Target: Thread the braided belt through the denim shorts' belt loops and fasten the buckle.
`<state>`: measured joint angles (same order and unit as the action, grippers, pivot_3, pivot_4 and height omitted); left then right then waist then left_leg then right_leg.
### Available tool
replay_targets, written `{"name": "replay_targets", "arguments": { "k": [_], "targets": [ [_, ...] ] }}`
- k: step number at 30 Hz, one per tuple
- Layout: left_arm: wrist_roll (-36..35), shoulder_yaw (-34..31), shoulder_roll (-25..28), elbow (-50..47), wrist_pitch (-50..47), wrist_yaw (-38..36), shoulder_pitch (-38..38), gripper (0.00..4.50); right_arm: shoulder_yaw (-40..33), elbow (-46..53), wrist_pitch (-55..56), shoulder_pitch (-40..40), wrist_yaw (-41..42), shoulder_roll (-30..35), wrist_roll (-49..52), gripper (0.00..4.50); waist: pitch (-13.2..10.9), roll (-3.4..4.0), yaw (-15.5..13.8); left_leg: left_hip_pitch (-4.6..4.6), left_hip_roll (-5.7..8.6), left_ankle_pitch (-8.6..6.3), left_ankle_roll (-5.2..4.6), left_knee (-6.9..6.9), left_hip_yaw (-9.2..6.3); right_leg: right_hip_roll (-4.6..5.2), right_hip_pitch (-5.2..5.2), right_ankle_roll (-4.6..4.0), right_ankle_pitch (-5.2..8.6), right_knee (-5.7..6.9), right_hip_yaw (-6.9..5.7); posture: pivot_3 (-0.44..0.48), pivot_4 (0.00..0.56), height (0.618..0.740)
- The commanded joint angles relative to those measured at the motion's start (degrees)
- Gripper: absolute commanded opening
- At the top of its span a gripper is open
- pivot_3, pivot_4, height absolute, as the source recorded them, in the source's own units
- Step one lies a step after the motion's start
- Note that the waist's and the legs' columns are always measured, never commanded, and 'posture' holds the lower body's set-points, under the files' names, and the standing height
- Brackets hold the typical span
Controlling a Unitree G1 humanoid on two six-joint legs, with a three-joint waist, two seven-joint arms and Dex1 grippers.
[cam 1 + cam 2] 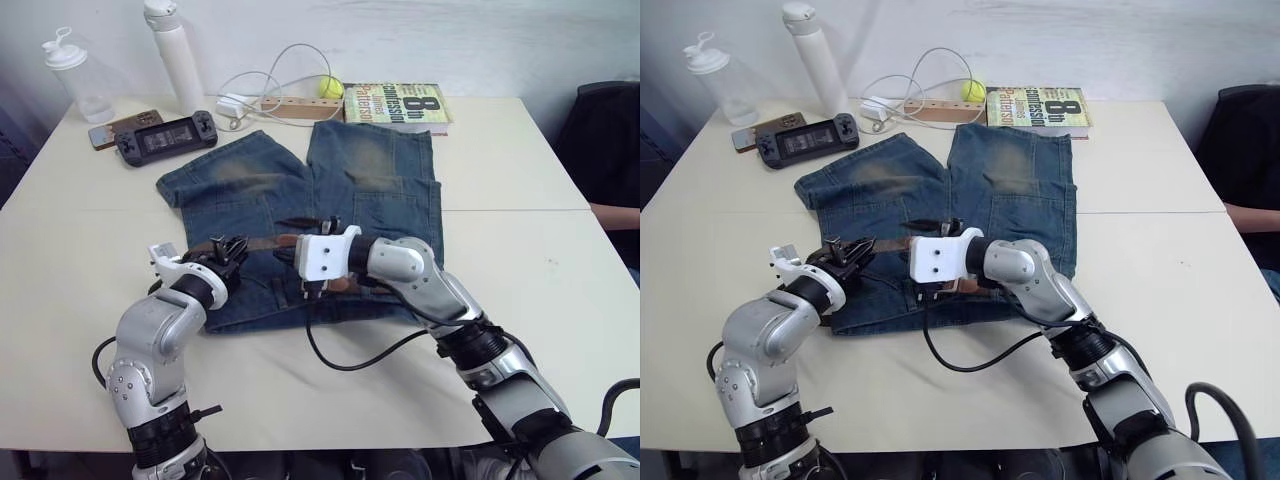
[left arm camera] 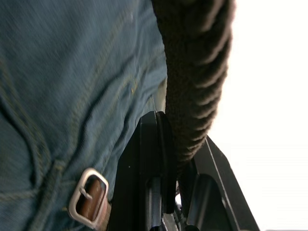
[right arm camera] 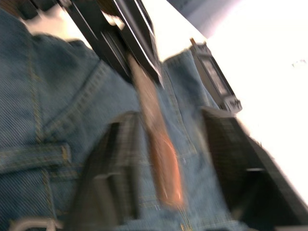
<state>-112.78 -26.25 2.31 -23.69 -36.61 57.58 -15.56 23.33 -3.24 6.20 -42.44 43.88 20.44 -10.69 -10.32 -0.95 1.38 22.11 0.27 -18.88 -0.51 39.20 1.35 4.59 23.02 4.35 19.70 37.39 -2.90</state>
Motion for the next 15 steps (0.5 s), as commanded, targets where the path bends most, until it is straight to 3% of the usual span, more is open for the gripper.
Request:
{"name": "replay_targets", "arguments": {
  "k": [1, 6, 11, 15],
  "targets": [
    [-0.2, -1.9, 2.5, -0.2, -4.7, -3.1, -0.5, 0.0, -5.6, 8.1, -6.3, 0.5, 12.4, 5.5, 13.3, 4.37, 0.0, 0.0, -0.1, 0.0, 0.0, 0.0, 0.0, 0.0, -0.05, 0.0, -0.05, 0.0, 0.0, -0.01, -0.05, 0.0, 0.15, 0.735],
    [-0.2, -5.1, 10.8, 3.2, -13.6, -9.6, 2.1, 0.0, -9.4, 17.8, -31.2, -0.6, 26.3, 15.2, 32.1, 4.45, 0.0, 0.03, -0.1, -0.07, -0.01, -0.01, -0.01, -0.05, -0.3, -0.02, -0.34, 0.0, 0.0, -0.38, -0.22, 0.0, 0.15, 0.735],
    [-0.2, -10.0, 20.9, 9.5, -21.7, -17.8, 5.2, 0.0, -11.7, 20.1, -46.2, -4.0, 28.6, 20.2, 40.1, 4.45, -0.1, 0.1, 0.1, -0.18, 0.0, 0.01, 0.04, -0.1, -0.59, -0.08, -0.39, -0.05, 0.01, -0.34, -0.22, 0.0, 0.15, 0.735],
    [-0.2, -9.4, 24.4, 8.5, -24.1, -21.8, 11.1, 0.0, -12.2, 19.5, -53.3, -6.6, 29.7, 23.8, 42.6, 4.45, -0.1, 0.11, 0.0, -0.23, 0.04, -0.04, 0.07, -0.18, -0.71, -0.03, -0.5, -0.07, 0.02, -0.49, -0.25, 0.0, 0.15, 0.735]
  ]
}}
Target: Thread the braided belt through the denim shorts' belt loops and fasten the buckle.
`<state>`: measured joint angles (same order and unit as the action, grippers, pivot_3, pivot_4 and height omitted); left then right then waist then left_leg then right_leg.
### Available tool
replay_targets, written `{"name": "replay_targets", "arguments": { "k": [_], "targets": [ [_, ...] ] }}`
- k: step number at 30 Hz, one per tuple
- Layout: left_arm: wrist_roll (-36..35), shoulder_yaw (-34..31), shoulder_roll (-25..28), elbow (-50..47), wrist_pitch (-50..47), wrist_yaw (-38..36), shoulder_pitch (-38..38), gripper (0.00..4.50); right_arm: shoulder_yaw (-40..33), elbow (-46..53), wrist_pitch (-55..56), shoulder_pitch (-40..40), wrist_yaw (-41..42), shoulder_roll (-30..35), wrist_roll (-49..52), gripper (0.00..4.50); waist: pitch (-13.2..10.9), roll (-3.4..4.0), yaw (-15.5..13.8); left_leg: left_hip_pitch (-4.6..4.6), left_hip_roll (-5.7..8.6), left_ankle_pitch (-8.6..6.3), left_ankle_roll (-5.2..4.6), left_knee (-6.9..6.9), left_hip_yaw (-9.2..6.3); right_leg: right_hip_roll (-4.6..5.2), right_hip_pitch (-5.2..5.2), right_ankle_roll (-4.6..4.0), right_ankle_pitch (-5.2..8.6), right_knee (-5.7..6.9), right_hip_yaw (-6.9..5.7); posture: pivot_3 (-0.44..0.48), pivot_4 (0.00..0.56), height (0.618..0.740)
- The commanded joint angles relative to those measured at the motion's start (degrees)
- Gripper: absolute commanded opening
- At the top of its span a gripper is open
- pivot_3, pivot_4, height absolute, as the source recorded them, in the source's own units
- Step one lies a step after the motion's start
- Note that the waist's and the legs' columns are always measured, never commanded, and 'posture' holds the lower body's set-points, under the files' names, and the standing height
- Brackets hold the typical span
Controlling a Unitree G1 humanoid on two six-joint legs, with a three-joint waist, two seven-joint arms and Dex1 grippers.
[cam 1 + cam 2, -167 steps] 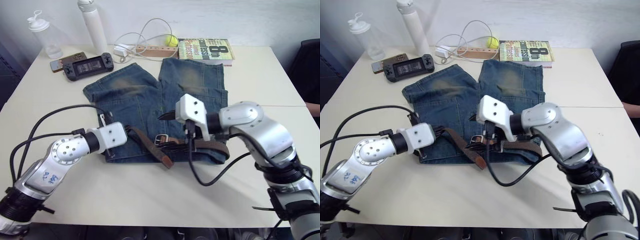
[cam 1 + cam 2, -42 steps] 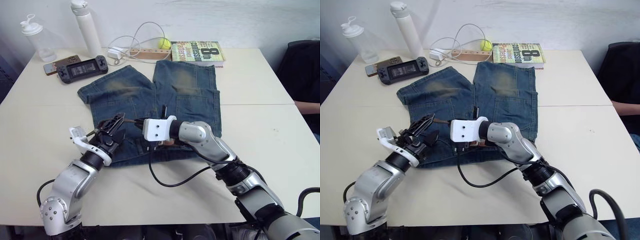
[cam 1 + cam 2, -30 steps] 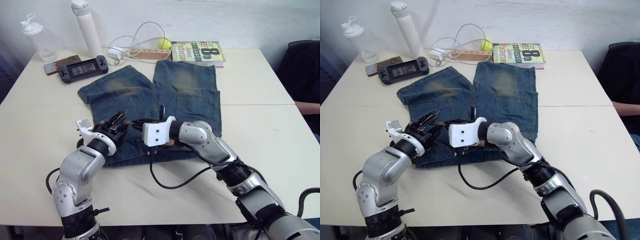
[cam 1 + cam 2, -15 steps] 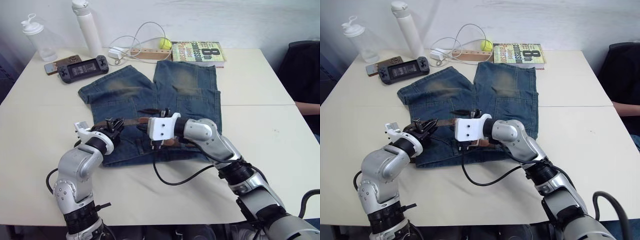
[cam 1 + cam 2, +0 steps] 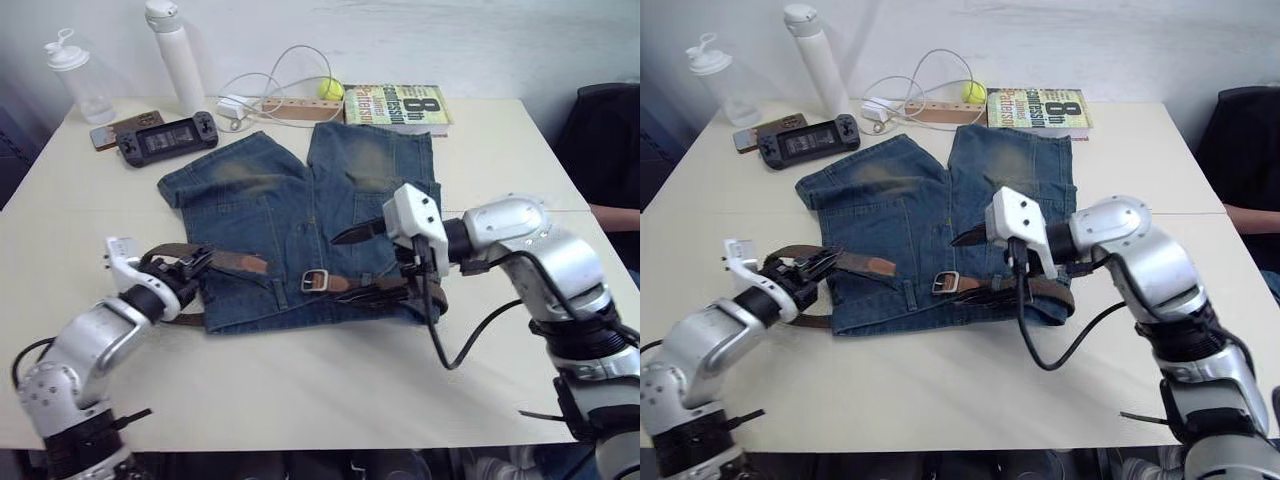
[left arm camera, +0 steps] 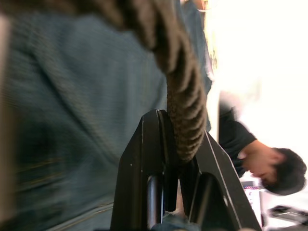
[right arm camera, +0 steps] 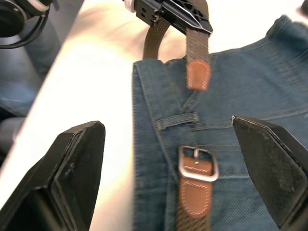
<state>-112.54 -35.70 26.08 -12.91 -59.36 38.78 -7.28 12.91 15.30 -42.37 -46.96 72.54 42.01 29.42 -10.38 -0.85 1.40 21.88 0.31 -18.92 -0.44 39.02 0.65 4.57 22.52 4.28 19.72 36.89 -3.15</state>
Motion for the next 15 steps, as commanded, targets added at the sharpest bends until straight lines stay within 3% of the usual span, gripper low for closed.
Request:
{"name": "replay_targets", "arguments": {
  "k": [1, 6, 15],
  "targets": [
    [-0.5, 0.9, 0.7, -3.1, -1.1, -3.2, 4.1, 0.0, -1.7, 0.7, -6.7, -2.8, 1.2, 3.1, 3.0, 4.45, 0.0, 0.01, -0.1, 0.0, 0.02, -0.03, -0.02, -0.02, -0.01, 0.04, -0.01, 0.0, 0.0, -0.04, 0.0, 0.0, 0.15, 0.735],
    [-0.5, 4.6, -1.8, -7.7, 3.6, -1.7, 7.1, 0.0, -1.9, -0.1, -13.2, -5.0, 1.0, 4.2, 5.9, 4.45, 0.0, 0.01, -1.0, 0.02, 0.03, -0.06, -0.01, -0.03, -0.05, 0.08, -0.03, 0.0, 0.0, -0.12, 0.0, 0.0, 0.15, 0.735],
    [0.5, 12.4, -5.4, -14.4, 16.6, 4.6, 9.4, 0.0, -2.5, -1.5, -13.6, -6.2, -5.2, 1.5, 4.7, 4.45, 0.0, 0.02, -1.2, 0.02, 0.03, -0.07, 0.0, -0.05, -0.07, 0.05, -0.05, 0.01, -0.01, -0.16, -0.01, 0.0, 0.15, 0.735]
  ]
}}
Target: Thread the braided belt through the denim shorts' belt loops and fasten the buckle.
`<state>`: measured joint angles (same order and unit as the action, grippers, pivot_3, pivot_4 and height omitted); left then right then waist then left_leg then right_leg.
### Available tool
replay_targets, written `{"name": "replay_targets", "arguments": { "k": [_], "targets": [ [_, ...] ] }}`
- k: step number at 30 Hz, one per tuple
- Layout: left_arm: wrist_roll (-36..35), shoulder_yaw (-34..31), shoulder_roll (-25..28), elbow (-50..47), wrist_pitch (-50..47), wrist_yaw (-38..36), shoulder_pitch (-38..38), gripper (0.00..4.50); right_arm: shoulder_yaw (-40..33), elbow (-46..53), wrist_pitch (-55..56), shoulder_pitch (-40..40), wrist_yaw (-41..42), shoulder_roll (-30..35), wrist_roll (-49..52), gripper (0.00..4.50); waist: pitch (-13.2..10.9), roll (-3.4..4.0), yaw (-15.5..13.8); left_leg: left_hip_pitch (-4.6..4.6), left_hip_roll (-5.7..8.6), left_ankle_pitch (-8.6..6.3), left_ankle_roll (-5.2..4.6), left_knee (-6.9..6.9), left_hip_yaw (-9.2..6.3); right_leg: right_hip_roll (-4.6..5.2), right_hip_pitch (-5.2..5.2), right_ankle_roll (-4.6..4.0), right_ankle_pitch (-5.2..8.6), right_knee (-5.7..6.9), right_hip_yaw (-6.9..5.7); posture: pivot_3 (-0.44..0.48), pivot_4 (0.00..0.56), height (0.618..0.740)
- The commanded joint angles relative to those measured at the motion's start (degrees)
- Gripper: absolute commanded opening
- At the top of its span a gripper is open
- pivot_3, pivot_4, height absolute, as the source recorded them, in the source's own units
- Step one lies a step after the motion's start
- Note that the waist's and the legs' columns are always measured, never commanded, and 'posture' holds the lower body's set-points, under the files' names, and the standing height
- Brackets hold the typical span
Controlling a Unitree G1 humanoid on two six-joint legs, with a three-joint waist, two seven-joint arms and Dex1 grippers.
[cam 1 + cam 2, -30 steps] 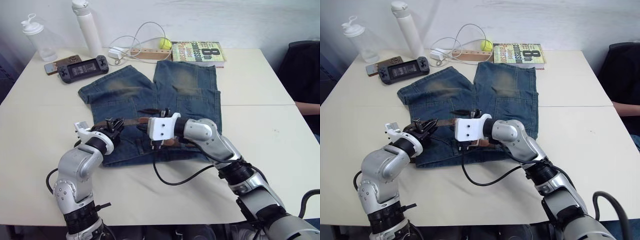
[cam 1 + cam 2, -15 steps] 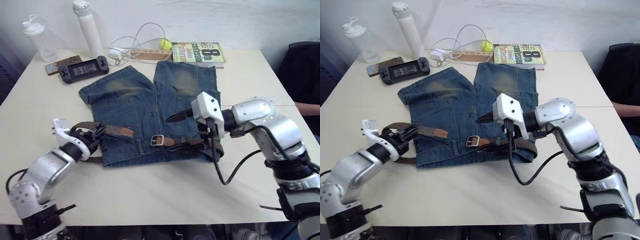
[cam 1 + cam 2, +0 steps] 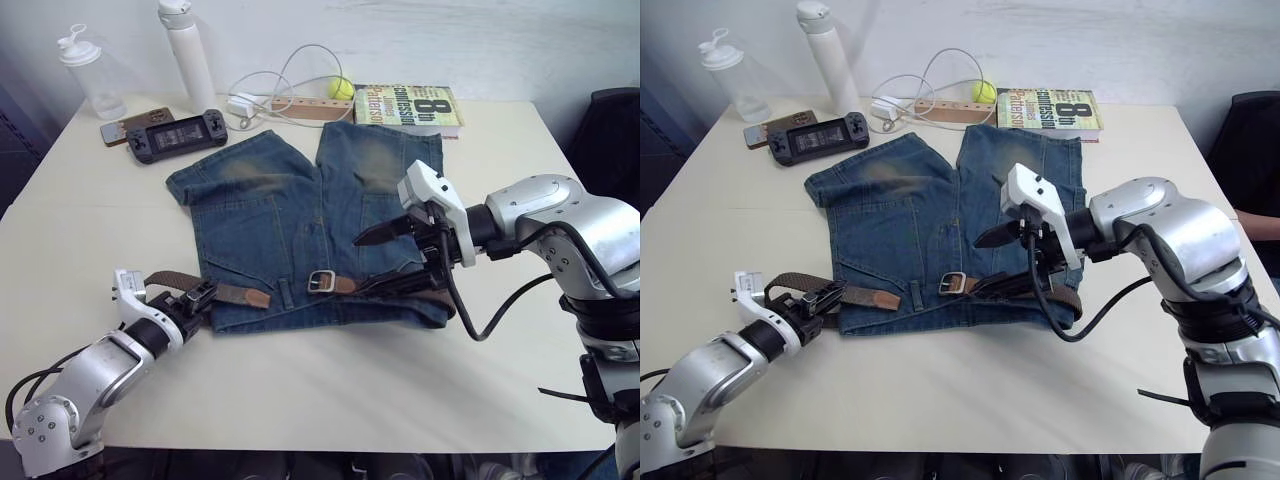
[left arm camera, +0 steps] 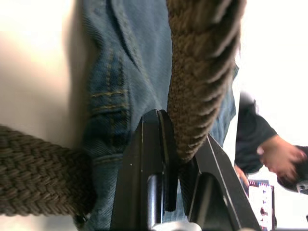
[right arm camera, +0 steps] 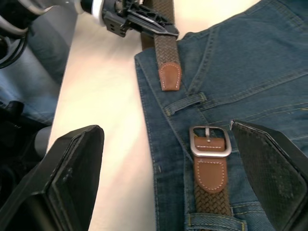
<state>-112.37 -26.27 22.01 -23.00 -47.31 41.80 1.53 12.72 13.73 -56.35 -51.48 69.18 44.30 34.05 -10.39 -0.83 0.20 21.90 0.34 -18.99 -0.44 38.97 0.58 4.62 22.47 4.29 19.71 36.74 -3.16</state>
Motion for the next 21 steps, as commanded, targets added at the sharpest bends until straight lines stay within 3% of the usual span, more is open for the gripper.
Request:
{"name": "replay_targets", "arguments": {
  "k": [1, 7, 11, 16, 21],
  "targets": [
    [0.7, 4.5, -1.8, -4.8, 5.7, 1.7, 0.7, 0.0, -2.6, -0.5, 0.1, -2.1, -2.9, -1.6, 0.2, 4.45, 0.0, 0.0, -0.1, 0.0, 0.01, 0.0, 0.0, 0.0, 0.0, 0.0, 0.0, 0.01, -0.01, 0.0, 0.0, 0.0, 0.15, 0.735],
    [7.1, 11.2, -5.4, -6.7, 11.5, 1.2, -0.4, 0.0, -4.3, -1.3, -0.9, -2.7, -6.1, -3.4, 1.1, 4.45, 0.0, 0.01, -0.1, 0.01, 0.01, 0.0, 0.0, 0.01, 0.0, -0.03, -0.02, 0.01, -0.01, -0.04, -0.03, 0.0, 0.15, 0.735],
    [16.2, 13.6, -7.4, -7.3, 14.7, -2.0, -1.6, 0.0, -4.8, -1.5, -1.2, -2.9, -7.3, -3.9, 1.2, 4.45, 0.0, 0.01, -0.2, 0.04, 0.01, 0.0, 0.0, 0.01, 0.01, -0.05, -0.02, 0.02, -0.01, -0.06, -0.06, 0.0, 0.15, 0.735],
    [23.7, 15.7, -6.0, -7.9, 14.5, -5.9, -1.3, 0.0, -5.5, -1.3, -1.8, -2.9, -8.5, -3.9, 1.9, 4.45, 0.0, 0.01, -0.1, 0.07, 0.01, 0.01, 0.0, 0.02, 0.0, -0.08, -0.01, 0.02, -0.01, -0.04, -0.09, 0.0, 0.15, 0.735],
    [24.9, 17.4, -6.7, -7.3, 14.2, -6.9, -1.5, 0.0, -6.2, -1.0, -2.3, -2.8, -9.6, -4.1, 2.4, 4.45, 0.0, 0.02, -0.2, 0.07, 0.0, 0.0, 0.0, 0.02, 0.0, -0.07, 0.0, 0.02, -0.01, -0.04, -0.09, 0.0, 0.15, 0.735]
  ]
}}
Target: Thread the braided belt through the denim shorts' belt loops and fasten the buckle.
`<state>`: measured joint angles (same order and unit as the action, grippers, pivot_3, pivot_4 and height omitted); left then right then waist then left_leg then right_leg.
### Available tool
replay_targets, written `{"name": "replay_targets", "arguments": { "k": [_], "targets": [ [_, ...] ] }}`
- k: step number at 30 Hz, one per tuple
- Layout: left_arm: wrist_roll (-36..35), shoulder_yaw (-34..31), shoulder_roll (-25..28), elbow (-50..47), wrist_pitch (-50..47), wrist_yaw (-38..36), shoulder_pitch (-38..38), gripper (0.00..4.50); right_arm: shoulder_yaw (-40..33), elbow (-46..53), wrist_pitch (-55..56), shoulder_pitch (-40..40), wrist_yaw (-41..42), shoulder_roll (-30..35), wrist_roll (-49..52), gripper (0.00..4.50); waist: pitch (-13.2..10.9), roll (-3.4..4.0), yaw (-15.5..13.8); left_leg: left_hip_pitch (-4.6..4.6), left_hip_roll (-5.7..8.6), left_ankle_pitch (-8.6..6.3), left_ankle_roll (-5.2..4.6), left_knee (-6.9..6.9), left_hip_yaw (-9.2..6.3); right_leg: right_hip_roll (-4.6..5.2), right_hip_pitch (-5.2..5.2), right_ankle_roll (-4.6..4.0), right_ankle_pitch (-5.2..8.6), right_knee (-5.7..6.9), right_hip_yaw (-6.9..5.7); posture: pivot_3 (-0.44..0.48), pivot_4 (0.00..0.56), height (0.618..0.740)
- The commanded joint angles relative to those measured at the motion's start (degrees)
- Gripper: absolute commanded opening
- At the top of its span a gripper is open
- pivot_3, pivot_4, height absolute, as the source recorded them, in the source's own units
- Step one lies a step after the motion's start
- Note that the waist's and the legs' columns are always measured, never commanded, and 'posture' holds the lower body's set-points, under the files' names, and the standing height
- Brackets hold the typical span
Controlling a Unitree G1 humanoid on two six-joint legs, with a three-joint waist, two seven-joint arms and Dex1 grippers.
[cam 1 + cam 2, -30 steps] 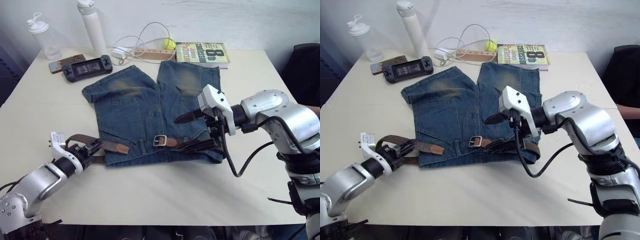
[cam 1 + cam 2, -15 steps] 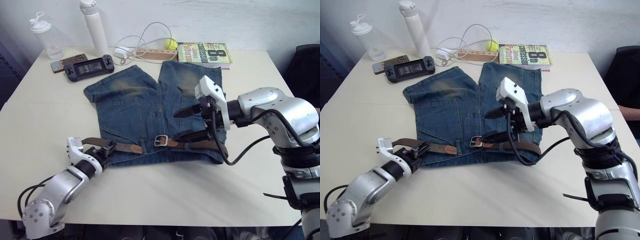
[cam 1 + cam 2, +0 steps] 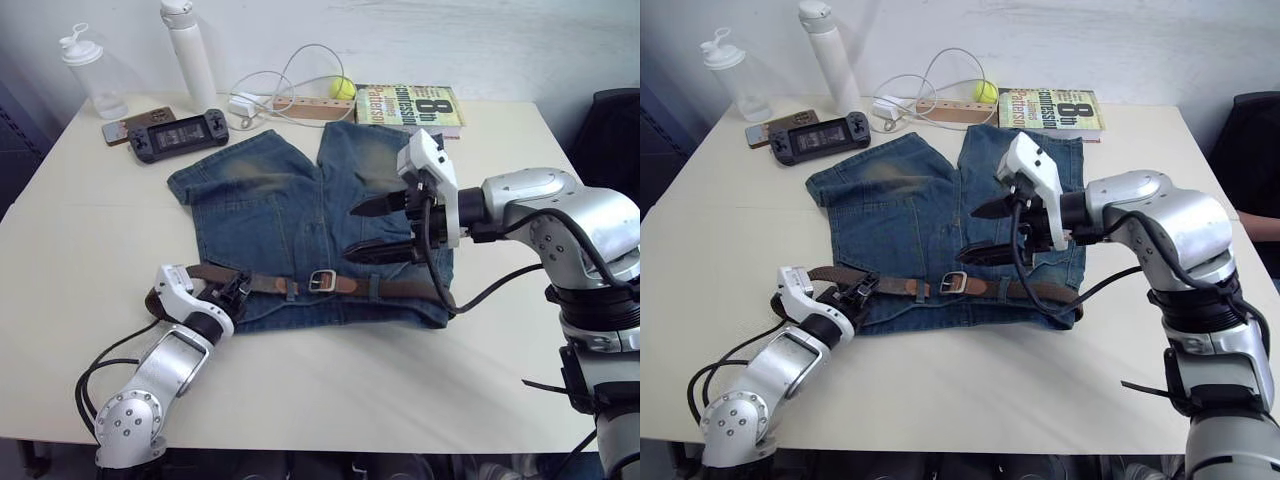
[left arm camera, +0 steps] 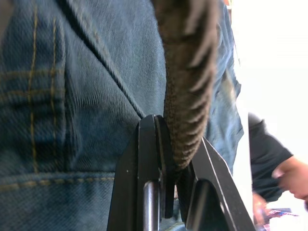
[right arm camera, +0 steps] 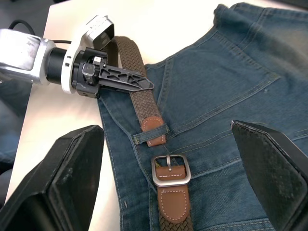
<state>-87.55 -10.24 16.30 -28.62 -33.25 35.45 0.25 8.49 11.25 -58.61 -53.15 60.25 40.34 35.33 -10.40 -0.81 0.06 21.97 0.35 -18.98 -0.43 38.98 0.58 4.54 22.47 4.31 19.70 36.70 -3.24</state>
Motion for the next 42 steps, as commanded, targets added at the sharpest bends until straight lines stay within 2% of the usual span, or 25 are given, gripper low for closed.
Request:
{"name": "replay_targets", "arguments": {
  "k": [1, 7, 13, 16, 20, 24, 27, 31, 34, 38, 42],
  "targets": [
    [-0.1, 2.2, -1.5, -1.2, -0.4, -0.2, 0.0, 0.0, -2.0, 1.5, -0.2, -1.1, -0.8, -0.1, 1.2, 4.45, 0.0, 0.0, 0.0, 0.01, 0.0, 0.0, 0.0, 0.0, 0.0, 0.01, 0.0, 0.0, 0.0, -0.01, 0.0, 0.0, 0.15, 0.735],
    [-3.9, 7.1, -5.1, 5.3, -4.3, 1.2, -0.6, 0.0, -1.3, 2.4, -0.6, -1.6, -1.6, 0.1, 0.8, 4.45, 0.0, 0.0, -0.2, 0.03, 0.0, -0.01, -0.01, 0.0, -0.02, 0.01, 0.0, 0.01, 0.0, -0.06, -0.01, 0.0, 0.15, 0.735],
    [-9.6, 7.0, -5.0, 10.8, -7.9, 2.0, -3.2, 0.0, 0.6, 6.7, -1.7, 0.6, -4.0, 0.9, -0.7, 4.45, 0.1, 0.27, -1.4, 0.03, 0.02, -0.02, -0.03, 0.02, -0.04, 0.04, -0.03, 0.02, -0.01, -0.09, -0.04, 0.0, 0.15, 0.735],
    [-10.9, 6.8, -3.8, 13.8, -9.9, 1.3, -5.2, 0.0, 4.8, 10.7, 4.3, 5.0, -4.6, 2.5, -6.0, 4.45, 0.2, 0.37, -1.8, 0.03, 0.05, -0.02, -0.05, 0.02, -0.21, 0.04, -0.14, 0.02, -0.01, -0.21, -0.08, 0.0, 0.15, 0.735],
    [-12.2, 7.0, -1.7, 18.7, -13.8, -0.2, -9.7, 0.0, 13.2, 13.5, 18.8, 11.5, -4.4, 5.5, -18.0, 4.45, 0.2, 0.47, -2.0, 0.03, 0.14, -0.02, -0.05, 0.06, -0.31, 0.04, -0.21, 0.05, -0.03, -0.22, -0.07, 0.0, 0.15, 0.735],
    [-12.3, 7.9, -1.0, 20.7, -17.0, -1.4, -12.1, 0.0, 14.7, 13.1, 24.4, 14.4, -5.2, 4.6, -22.5, 4.45, 0.2, 0.49, -1.6, -0.17, 0.15, 0.0, -0.01, 0.08, -0.31, -0.01, -0.42, 0.11, -0.05, -0.2, -0.07, 0.0, 0.15, 0.735],
    [-12.2, 8.9, -1.1, 21.0, -18.7, -1.3, -12.6, 0.0, 16.0, 12.0, 30.2, 15.6, -6.8, 3.7, -27.6, 4.45, 0.2, 0.5, -1.6, -0.75, 0.14, 0.0, -0.01, -0.1, -0.34, -0.03, -1.03, 0.11, -0.05, -0.44, -0.1, 0.0, 0.15, 0.735],
    [-12.5, 8.6, -1.4, 21.1, -18.9, -0.4, -12.4, 0.0, 17.9, 10.2, 40.4, 18.4, -9.0, 2.4, -34.6, 4.45, 0.2, 0.5, -1.7, -0.77, 0.15, 0.0, 0.0, -0.19, -0.42, -0.02, -1.14, 0.17, -0.08, -0.68, -0.15, 0.0, 0.15, 0.735],
    [-12.6, 8.5, -1.3, 21.3, -19.2, 0.3, -12.1, 0.0, 18.7, 9.0, 48.9, 23.1, -10.6, 2.1, -38.3, 3.83, 0.2, 0.5, -1.8, -0.77, 0.15, 0.0, 0.0, -0.23, -0.49, -0.02, -1.21, 0.2, -0.1, -0.79, -0.22, 0.0, 0.15, 0.735],
    [-12.6, 8.2, -0.5, 21.7, -19.7, 0.6, -12.0, 0.0, 17.6, 7.2, 56.4, 27.0, -9.8, 2.4, -40.1, 2.14, 0.2, 0.51, -1.6, -0.82, 0.16, 0.0, 0.0, -0.22, -0.51, -0.02, -1.3, 0.22, -0.1, -0.82, -0.27, 0.0, 0.15, 0.735],
    [-13.0, 8.2, 0.0, 21.9, -19.8, 0.8, -12.1, 0.0, 17.0, 4.7, 60.0, 27.9, -10.6, 0.9, -42.0, 2.14, 0.2, 0.52, -1.5, -0.96, 0.15, 0.01, 0.02, -0.23, -0.52, -0.04, -1.4, 0.21, -0.11, -0.8, -0.27, 0.0, 0.15, 0.735]
  ]
}}
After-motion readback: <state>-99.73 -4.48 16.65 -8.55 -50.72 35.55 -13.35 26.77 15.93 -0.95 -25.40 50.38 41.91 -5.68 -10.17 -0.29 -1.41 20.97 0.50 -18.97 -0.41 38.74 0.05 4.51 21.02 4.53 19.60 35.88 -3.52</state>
